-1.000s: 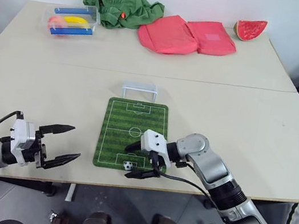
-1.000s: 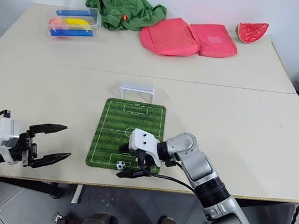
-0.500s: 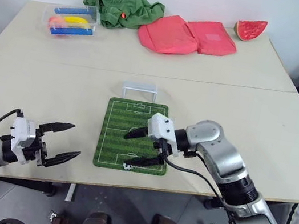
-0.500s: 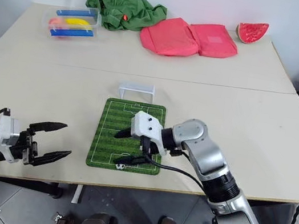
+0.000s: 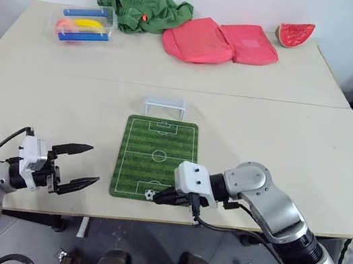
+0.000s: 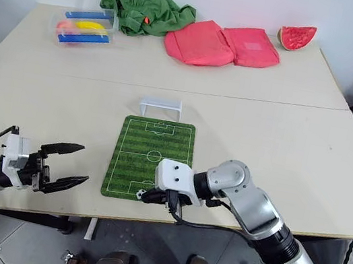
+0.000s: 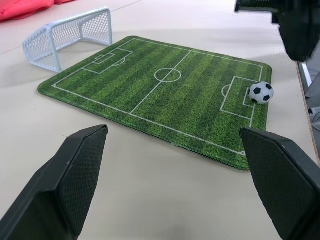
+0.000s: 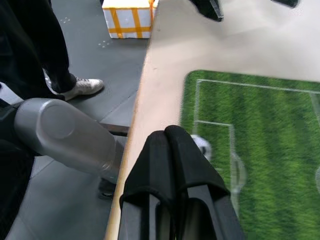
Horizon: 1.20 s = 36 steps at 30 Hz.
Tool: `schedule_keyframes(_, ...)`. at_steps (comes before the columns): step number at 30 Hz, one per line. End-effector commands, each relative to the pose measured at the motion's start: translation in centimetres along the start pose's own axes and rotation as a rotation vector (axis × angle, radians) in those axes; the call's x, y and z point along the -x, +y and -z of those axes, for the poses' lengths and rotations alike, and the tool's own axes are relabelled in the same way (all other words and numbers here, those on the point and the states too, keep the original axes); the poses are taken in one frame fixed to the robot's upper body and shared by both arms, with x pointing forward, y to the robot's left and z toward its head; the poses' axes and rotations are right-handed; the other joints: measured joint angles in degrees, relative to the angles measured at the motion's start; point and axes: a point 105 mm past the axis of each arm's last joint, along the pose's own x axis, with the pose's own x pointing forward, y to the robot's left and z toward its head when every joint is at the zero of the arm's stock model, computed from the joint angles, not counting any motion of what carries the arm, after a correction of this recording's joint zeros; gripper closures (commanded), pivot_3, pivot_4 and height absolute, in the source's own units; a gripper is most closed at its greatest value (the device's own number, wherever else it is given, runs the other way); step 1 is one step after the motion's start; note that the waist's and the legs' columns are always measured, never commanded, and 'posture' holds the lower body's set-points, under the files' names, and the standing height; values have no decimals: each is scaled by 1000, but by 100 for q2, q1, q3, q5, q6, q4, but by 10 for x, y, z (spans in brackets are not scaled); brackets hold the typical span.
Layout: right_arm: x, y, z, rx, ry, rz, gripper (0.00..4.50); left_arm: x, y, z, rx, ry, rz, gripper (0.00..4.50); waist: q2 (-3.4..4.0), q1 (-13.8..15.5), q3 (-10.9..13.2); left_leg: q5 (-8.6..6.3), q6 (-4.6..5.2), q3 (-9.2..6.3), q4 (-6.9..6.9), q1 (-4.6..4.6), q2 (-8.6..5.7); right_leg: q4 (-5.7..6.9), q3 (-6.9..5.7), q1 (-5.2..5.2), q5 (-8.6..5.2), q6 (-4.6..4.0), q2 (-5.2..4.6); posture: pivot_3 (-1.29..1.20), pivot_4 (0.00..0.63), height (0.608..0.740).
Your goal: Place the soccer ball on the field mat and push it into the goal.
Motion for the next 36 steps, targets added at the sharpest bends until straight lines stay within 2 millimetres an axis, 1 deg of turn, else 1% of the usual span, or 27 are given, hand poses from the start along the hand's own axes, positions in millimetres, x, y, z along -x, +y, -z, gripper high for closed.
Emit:
schedule_keyframes(1, -7, 9, -3, 20, -9, -22, 4449, 1, 2, -5, -14, -3, 7, 0, 0, 0, 0, 0, 0, 0, 0, 0, 0, 0, 0, 0, 0, 0, 0, 0, 150, 740)
schedule_keyframes(5, -15, 8, 0, -2, -22, -10, 4449, 2, 1, -5, -12, -2, 11, 0, 0, -4, 0, 0, 0, 0, 0, 0, 0, 0, 0, 0, 0, 0, 0, 0, 150, 740)
schedule_keyframes(13, -25, -4, 1, -46, -52, 50, 4449, 5, -1, -6, -10, 4, 9, 0, 0, -1, 0, 0, 1, 0, 0, 0, 0, 0, 0, 0, 0, 0, 0, 0, 150, 740)
schedule_keyframes(20, -32, -2, 7, -63, -51, 45, 4449, 7, -3, -8, -11, 9, 0, 0, 0, -2, 0, -1, 1, 0, 0, 0, 0, 0, 0, 0, 0, 0, 0, 0, 150, 740)
schedule_keyframes(23, -35, -8, 12, -67, -41, 68, 4449, 7, -2, -8, -11, 9, -2, 0, 0, -2, 0, -1, 1, 0, 0, 0, 0, 0, 0, 0, 0, 0, 0, 0, 150, 740)
schedule_keyframes(25, -35, -14, 13, -68, -45, 104, 4449, 7, -2, -8, -11, 9, -3, 0, 0, -3, 0, -1, 1, 0, 0, 0, 0, 0, 0, 0, 0, 0, 0, 0, 150, 740)
schedule_keyframes(28, -22, -47, 4, -81, -83, 251, 4449, 5, 1, -9, -14, 8, -5, 0, 0, -5, 0, -1, 1, 1, 0, 0, 0, 0, 0, 0, 0, 0, 0, 0, 150, 740)
schedule_keyframes(30, -13, -61, -1, -87, -103, 318, 4449, 5, 3, -9, -16, 6, -7, 0, 0, -12, 0, 0, 1, 2, 1, 0, 1, 2, 0, -1, 0, 0, 0, 0, 150, 740)
schedule_keyframes(31, -5, -72, -6, -94, -121, 367, 4449, 4, 4, -10, -19, 6, -7, 0, 0, -8, 0, 0, 1, 3, 3, 0, 1, 3, 0, -2, 0, 0, 0, 0, 150, 740)
schedule_keyframes(32, 9, -89, -11, -102, -142, 456, 4449, 4, 6, -11, -24, 6, -10, 0, 0, -7, 0, 0, 1, 3, 3, 0, 1, 4, 0, -2, 0, 0, 0, 0, 150, 740)
schedule_keyframes(33, 29, -110, -17, -111, -166, 570, 4449, 3, 9, -12, -33, 5, -13, 0, 1, -8, 0, 0, 1, 3, 3, 0, 2, 4, 0, -2, 0, 0, 0, 0, 150, 740)
schedule_keyframes(35, 54, -135, -23, -127, -205, 725, 4449, 3, 14, -14, -44, 4, -19, 0, 0, 1, 0, 0, 1, 3, 3, -3, 2, 3, -1, -5, 0, 0, 0, 0, 150, 740)
schedule_keyframes(36, 61, -143, -24, -141, -222, 773, 4449, 2, 16, -14, -46, 2, -22, 0, 0, 1, 0, -1, 1, 3, 2, -4, 2, 4, -1, -6, 0, 0, 0, 0, 150, 740)
